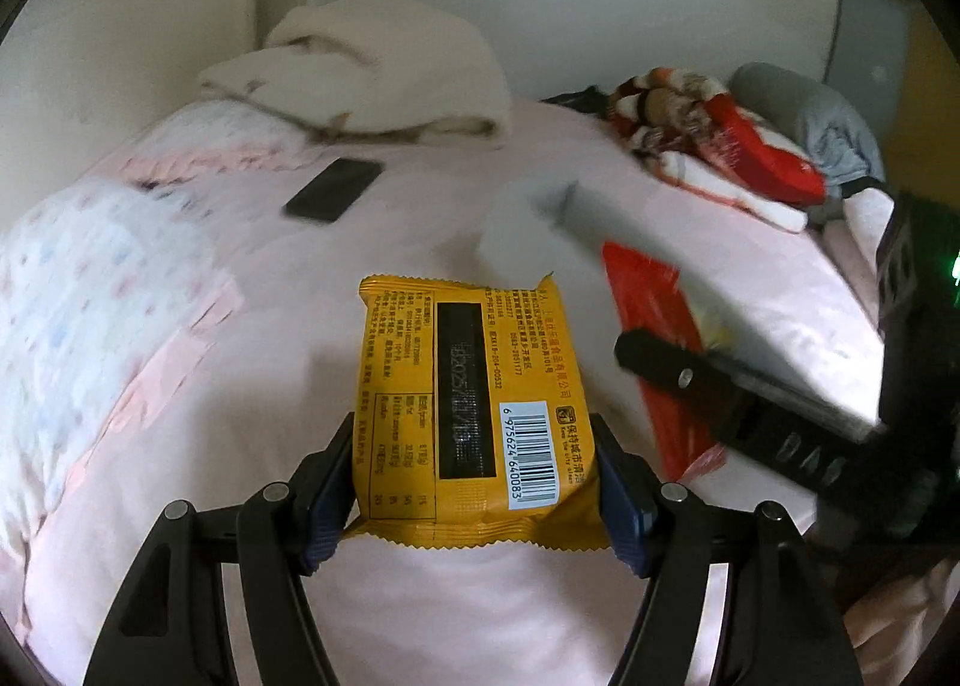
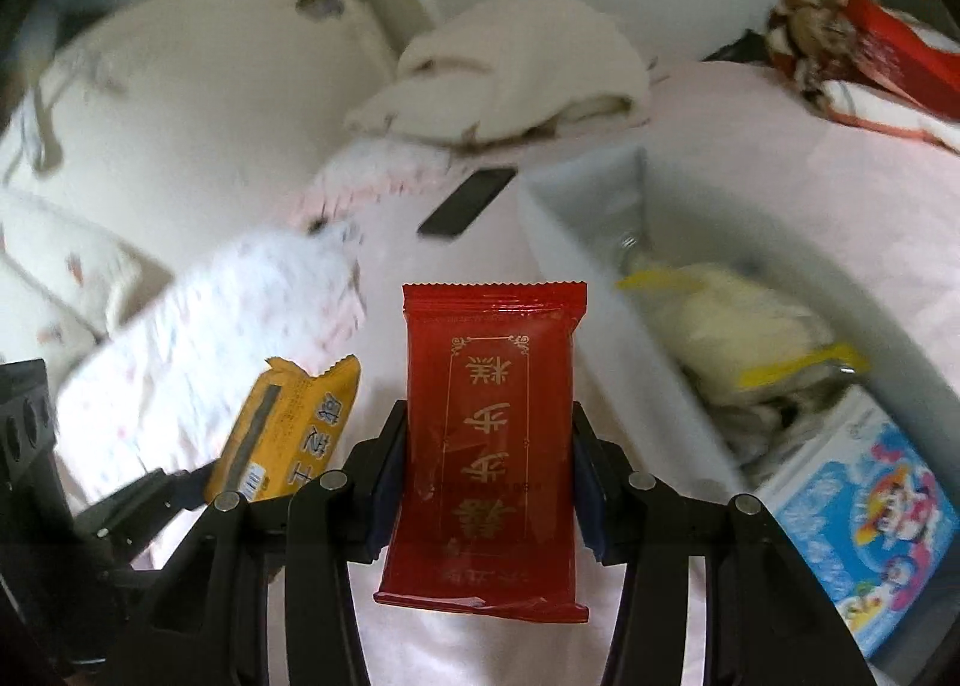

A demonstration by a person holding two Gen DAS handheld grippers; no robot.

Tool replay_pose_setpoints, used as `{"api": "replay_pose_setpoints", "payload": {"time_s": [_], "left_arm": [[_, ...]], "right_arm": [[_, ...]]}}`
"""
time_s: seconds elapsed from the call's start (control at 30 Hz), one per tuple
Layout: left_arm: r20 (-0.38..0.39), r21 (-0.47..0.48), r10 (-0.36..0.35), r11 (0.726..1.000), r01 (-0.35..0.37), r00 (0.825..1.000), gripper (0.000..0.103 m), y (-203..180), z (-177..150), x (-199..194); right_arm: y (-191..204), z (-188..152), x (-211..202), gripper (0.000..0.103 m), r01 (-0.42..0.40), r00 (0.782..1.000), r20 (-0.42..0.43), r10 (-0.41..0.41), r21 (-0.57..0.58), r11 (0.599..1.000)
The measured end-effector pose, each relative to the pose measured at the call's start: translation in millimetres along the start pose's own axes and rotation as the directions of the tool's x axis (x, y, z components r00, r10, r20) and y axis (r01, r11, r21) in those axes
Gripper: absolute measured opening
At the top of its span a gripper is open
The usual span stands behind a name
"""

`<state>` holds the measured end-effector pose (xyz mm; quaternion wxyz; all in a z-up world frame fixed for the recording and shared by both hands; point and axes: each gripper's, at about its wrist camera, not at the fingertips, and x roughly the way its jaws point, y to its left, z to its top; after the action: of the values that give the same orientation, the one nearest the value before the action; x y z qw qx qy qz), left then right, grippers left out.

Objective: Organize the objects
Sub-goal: 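Lower both packs into the white box and open both grippers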

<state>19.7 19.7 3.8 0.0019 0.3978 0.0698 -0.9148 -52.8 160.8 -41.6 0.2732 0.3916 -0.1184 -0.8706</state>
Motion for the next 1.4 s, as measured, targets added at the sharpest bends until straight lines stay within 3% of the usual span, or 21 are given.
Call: {"api": "replay_pose_setpoints", "payload": {"time_s": [0.2,0.27,0.47,0.6,0.73,1.0,1.17,1.3,1.4], "left_arm": [[0.003,0.042,-0.096,0.995,0.095,0.995,0.068,-53,42,3],[-0.005,0.074,-0.106,0.992,0.106,0.994,0.068,-72,49,9],[-0.06,0.025,-0.194,0.98,0.196,0.979,0.068,-112,57,39],[-0.074,0.04,-0.167,0.985,0.17,0.983,0.07,-133,55,58],[-0.073,0.026,-0.131,0.991,0.133,0.989,0.069,-129,53,70],[-0.031,0.021,-0.135,0.991,0.135,0.99,0.069,-112,55,56],[0.024,0.045,-0.061,0.997,0.06,0.998,0.069,-79,50,24],[0.13,0.06,0.11,0.991,-0.119,0.985,0.069,-34,26,-16],[0.09,0.06,0.177,0.981,-0.182,0.98,0.069,0,4,-24]], "right_arm": [[-37,17,-30,0.048,0.144,0.988,0.04,-0.146,0.049,0.988],[-52,19,-49,0.048,0.157,0.986,0.042,-0.16,0.065,0.985],[-74,21,-63,0.048,0.197,0.98,0.02,-0.198,0.034,0.98],[-85,22,-52,0.048,0.204,0.979,-0.006,-0.204,0.047,0.978],[-97,19,-41,0.051,0.288,0.956,-0.066,-0.285,0.048,0.956],[-98,23,-63,0.051,0.23,0.971,0.043,-0.233,0.076,0.97],[-69,26,-67,0.051,0.163,0.984,0.084,-0.158,-0.057,0.985],[-25,19,-50,0.051,0.079,0.996,0.059,-0.069,-0.183,0.98],[10,5,-31,0.051,0.039,0.999,-0.013,-0.044,-0.25,0.967]]}}
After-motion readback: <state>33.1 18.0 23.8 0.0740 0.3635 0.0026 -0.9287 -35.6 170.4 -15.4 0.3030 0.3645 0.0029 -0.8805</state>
